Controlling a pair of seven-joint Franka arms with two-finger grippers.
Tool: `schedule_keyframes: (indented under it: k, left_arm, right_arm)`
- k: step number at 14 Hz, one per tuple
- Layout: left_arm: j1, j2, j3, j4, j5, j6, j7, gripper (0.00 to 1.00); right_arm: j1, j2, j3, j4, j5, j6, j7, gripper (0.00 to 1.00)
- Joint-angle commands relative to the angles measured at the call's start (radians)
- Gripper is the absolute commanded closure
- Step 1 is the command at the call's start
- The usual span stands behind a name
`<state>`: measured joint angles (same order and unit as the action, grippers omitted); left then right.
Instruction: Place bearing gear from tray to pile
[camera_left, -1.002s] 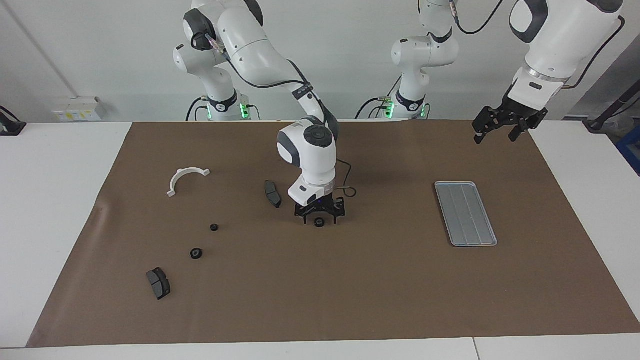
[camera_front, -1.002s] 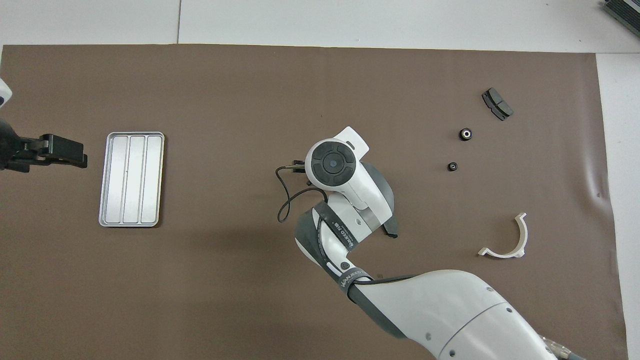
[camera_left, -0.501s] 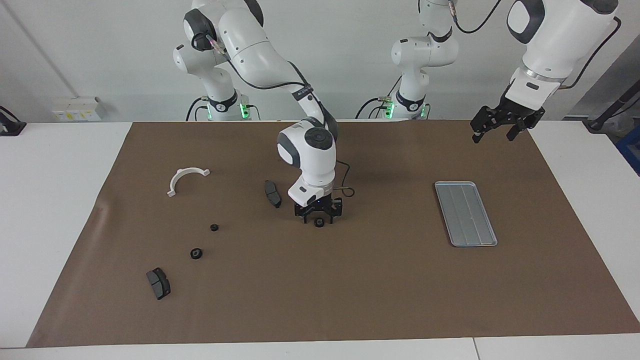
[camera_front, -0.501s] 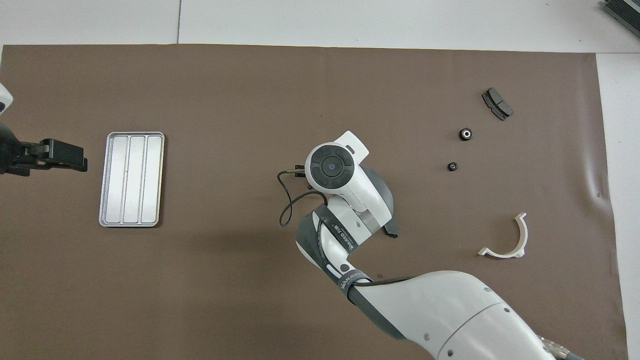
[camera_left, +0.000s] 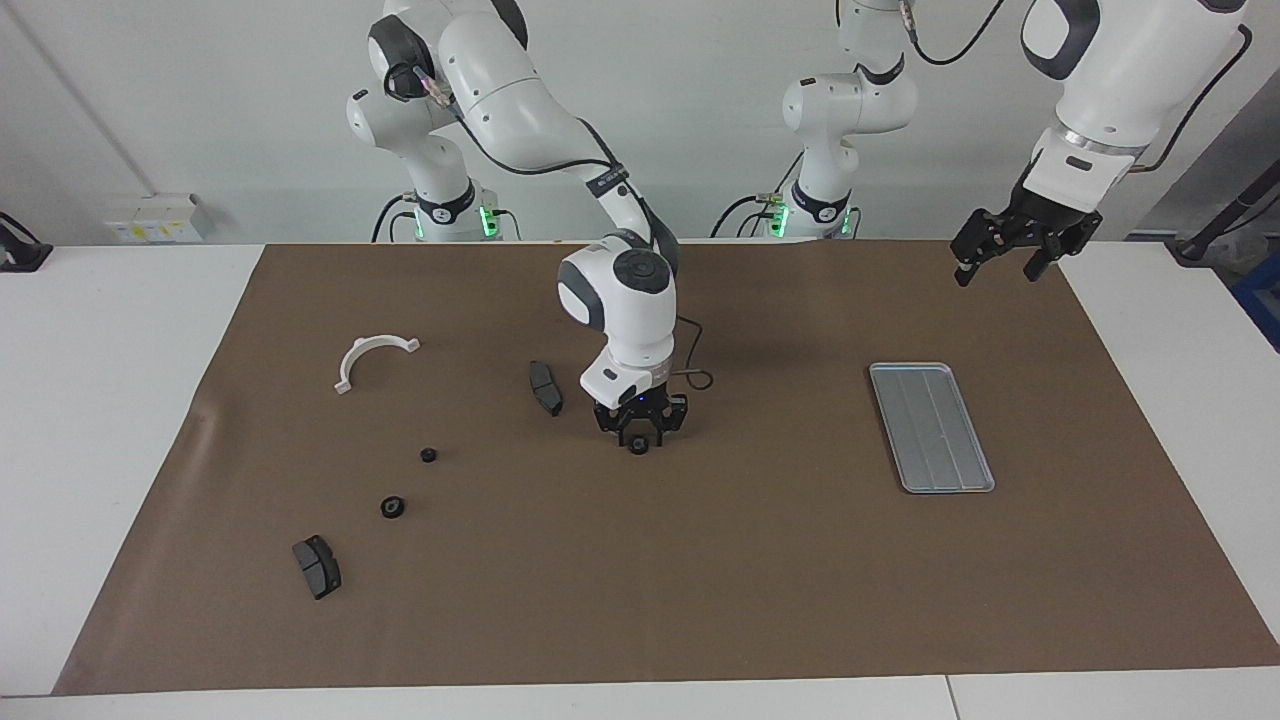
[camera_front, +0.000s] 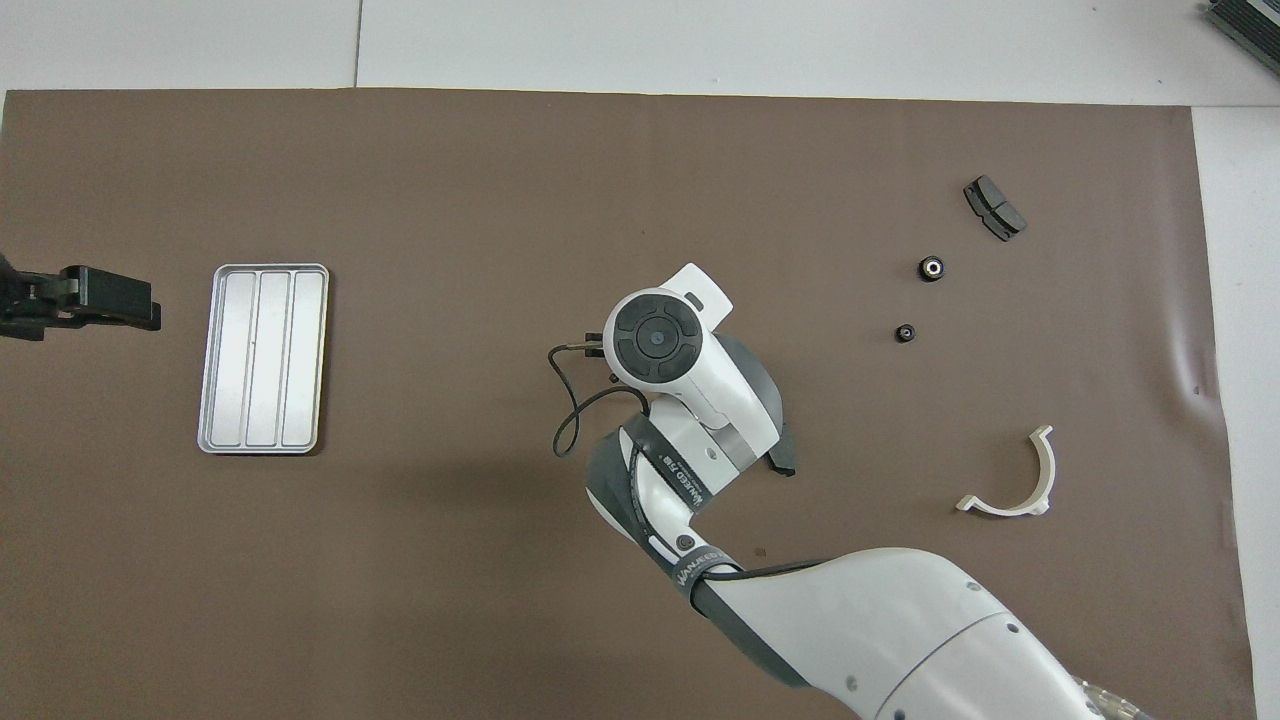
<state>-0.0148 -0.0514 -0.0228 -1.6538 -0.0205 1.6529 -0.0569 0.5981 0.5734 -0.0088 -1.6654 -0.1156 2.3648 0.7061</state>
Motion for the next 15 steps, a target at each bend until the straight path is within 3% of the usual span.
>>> schedule_keyframes:
  k: [1,2,4,6,9,12,15]
  left_arm:
    - [0.003,0.01,-0.002,0.028,0.005,-0.002,0.016,0.0]
    - [0.002,0.01,-0.002,0.029,0.005,-0.007,0.017,0.0]
    - [0.001,0.048,-0.003,0.067,0.007,-0.03,0.016,0.0]
    - [-0.002,0.132,-0.003,0.182,0.013,-0.083,0.016,0.0]
    - [-0.011,0.136,-0.008,0.187,0.097,-0.073,0.025,0.0]
    - [-0.014,0.125,-0.009,0.166,0.086,-0.061,0.026,0.0]
    - [-0.014,0.116,-0.009,0.141,0.085,-0.036,0.02,0.0]
  right_arm:
    - [0.0,-0.001,0.003,-0.005,-0.01,0.002,0.01,0.9]
    - [0.002,-0.001,0.003,-0.005,-0.009,0.008,0.016,1.0]
    - [-0.003,-0.001,0.003,0.001,-0.009,0.011,0.018,1.0]
    - [-0.004,-0.003,0.003,0.007,-0.009,0.01,0.02,1.0]
    - [-0.007,-0.012,-0.003,0.016,-0.012,-0.022,0.018,1.0]
    - [-0.067,-0.111,-0.013,-0.003,-0.013,-0.114,-0.013,1.0]
    - [-0.173,-0.229,-0.011,-0.069,-0.013,-0.196,-0.173,1.0]
